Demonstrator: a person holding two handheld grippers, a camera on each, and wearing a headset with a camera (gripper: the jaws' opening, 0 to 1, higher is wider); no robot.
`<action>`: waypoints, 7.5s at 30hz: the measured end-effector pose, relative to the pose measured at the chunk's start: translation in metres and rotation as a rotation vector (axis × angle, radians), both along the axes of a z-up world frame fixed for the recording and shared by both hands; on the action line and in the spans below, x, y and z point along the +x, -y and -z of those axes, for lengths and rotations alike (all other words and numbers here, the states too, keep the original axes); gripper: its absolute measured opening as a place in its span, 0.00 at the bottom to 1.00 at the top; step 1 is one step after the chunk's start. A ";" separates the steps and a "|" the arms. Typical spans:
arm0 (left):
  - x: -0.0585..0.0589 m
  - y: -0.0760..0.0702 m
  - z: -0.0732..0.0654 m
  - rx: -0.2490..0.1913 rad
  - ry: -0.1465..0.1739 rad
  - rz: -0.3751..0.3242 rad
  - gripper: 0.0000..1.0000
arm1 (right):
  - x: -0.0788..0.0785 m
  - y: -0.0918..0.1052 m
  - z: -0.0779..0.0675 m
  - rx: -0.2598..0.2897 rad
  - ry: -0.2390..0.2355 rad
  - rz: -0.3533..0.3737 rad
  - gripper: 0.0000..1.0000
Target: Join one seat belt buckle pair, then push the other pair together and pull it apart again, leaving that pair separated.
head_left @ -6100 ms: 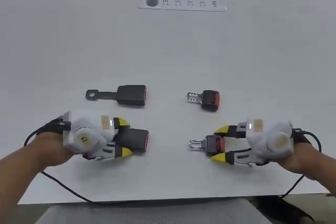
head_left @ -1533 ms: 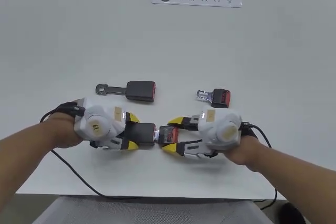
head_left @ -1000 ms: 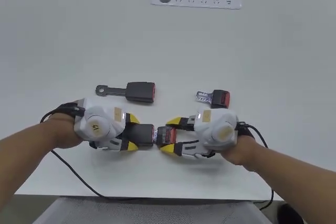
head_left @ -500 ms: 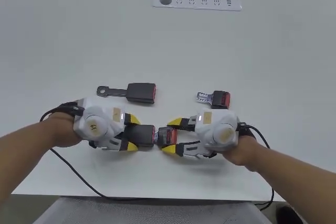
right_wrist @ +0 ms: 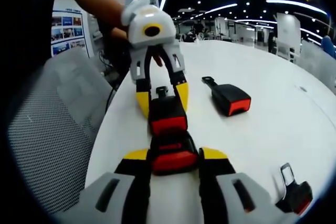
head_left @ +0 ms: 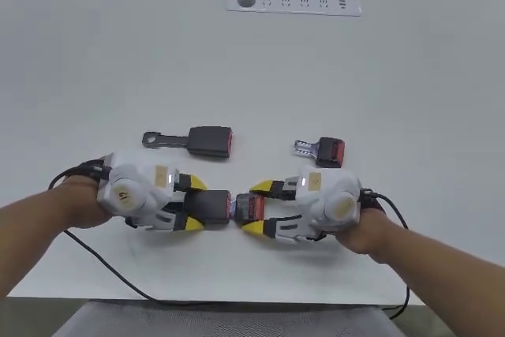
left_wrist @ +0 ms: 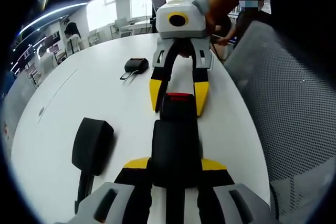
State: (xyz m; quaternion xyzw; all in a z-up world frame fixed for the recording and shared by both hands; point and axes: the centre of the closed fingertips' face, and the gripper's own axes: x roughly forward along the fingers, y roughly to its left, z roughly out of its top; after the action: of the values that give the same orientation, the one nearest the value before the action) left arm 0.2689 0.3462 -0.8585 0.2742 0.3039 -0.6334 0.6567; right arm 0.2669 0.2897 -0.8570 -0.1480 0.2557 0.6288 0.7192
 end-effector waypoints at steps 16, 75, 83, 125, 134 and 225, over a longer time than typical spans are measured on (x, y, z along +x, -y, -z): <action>-0.001 0.000 -0.001 -0.022 -0.010 0.009 0.33 | -0.001 0.000 -0.001 0.022 -0.012 0.026 0.35; 0.025 0.005 -0.054 -0.061 -0.001 -0.221 0.84 | 0.038 0.036 -0.038 -0.056 -0.002 0.243 0.94; 0.051 0.004 -0.067 -0.086 0.038 -0.267 0.83 | 0.068 0.073 -0.053 -0.036 0.034 0.314 0.82; 0.113 -0.006 -0.004 0.039 -0.004 -0.158 0.50 | 0.102 0.130 -0.003 -0.169 -0.003 0.176 0.49; 0.118 -0.001 -0.006 0.035 0.011 -0.129 0.37 | 0.103 0.133 -0.003 -0.160 0.014 0.111 0.38; 0.116 -0.003 -0.002 0.086 0.017 -0.072 0.35 | 0.114 0.011 -0.007 0.001 0.007 0.026 0.37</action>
State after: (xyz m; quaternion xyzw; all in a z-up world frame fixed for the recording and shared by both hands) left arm 0.3847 0.3496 -0.8565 0.2962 0.3351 -0.5933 0.6693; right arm 0.3807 0.2789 -0.8499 -0.1465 0.2546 0.6189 0.7284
